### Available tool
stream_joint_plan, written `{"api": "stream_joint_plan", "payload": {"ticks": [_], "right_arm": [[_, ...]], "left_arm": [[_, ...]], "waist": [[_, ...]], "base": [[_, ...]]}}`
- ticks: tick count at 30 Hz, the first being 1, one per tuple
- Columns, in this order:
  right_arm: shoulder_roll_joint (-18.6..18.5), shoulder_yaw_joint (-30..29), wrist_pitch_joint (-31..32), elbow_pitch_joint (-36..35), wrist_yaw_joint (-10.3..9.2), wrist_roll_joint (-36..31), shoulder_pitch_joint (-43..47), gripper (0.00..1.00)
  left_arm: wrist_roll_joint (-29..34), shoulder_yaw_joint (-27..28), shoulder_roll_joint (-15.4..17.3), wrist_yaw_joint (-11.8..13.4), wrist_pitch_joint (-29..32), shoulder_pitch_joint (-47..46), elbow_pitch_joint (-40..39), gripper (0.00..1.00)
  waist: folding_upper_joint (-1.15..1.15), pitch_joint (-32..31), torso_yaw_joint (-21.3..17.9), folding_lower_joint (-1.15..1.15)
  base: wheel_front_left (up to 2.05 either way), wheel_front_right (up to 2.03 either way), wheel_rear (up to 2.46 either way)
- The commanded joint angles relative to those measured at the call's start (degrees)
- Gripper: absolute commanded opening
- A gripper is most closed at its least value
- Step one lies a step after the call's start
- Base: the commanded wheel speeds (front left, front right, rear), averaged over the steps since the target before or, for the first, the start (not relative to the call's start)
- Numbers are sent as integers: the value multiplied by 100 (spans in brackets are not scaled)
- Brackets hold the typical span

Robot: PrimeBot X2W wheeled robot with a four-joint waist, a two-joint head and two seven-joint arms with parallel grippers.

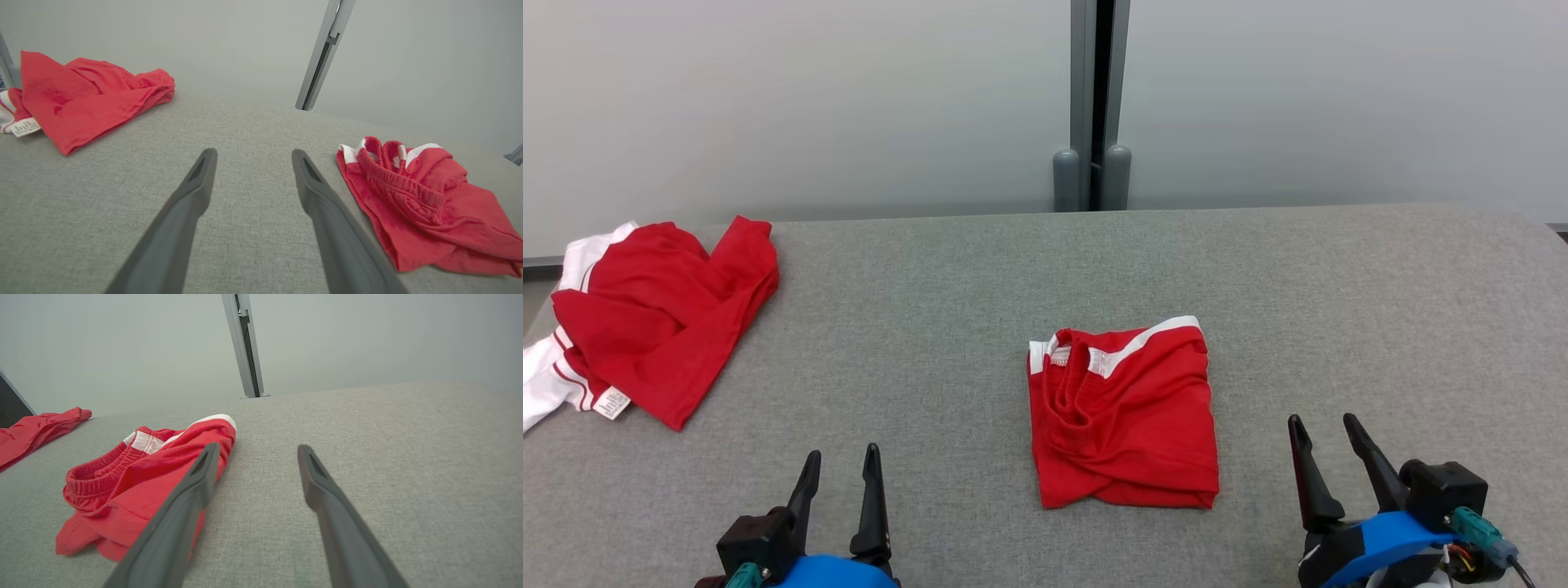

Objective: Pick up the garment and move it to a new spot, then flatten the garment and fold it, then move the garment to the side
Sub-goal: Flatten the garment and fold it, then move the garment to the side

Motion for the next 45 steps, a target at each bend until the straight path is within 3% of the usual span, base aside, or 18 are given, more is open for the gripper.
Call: {"api": "stream_joint_plan", "payload": {"ticks": [1, 18, 23, 29, 43, 44, 45], "right_arm": [[-2, 1, -42, 16, 0, -40, 73, 100], [-3, -12, 157, 187, 0, -201, -206, 100], [-2, -95, 852, 190, 0, -426, -666, 100], [-5, -61, 2164, 343, 0, -447, -1335, 100], [-8, -221, 3751, 775, 0, -798, -1891, 100], [-8, -213, 3802, 805, 0, -756, -1907, 97], [-8, -196, 3846, 823, 0, -713, -1928, 59]], "left_arm": [[49, 48, -4, -14, -29, 53, -25, 100], [197, 142, -75, -93, -28, -2, 36, 100], [231, 180, -56, -108, -29, -76, 28, 100], [178, 253, -109, -149, -29, -174, -9, 100], [297, 334, -251, -226, -29, -380, -187, 100], [316, 346, -260, -224, -28, -393, -197, 100], [321, 360, -268, -227, -28, -403, -211, 100]], "waist": [[0, -4, 12, 0], [0, 59, 68, 0], [0, 144, 139, 0], [0, 329, 337, 0], [0, 876, 800, 0], [0, 903, 808, 0], [0, 928, 809, 0]], "base": [[0, 0, 0], [0, 0, 0], [0, 0, 0], [0, 0, 0], [0, 0, 0], [0, 0, 0], [0, 0, 0]]}}
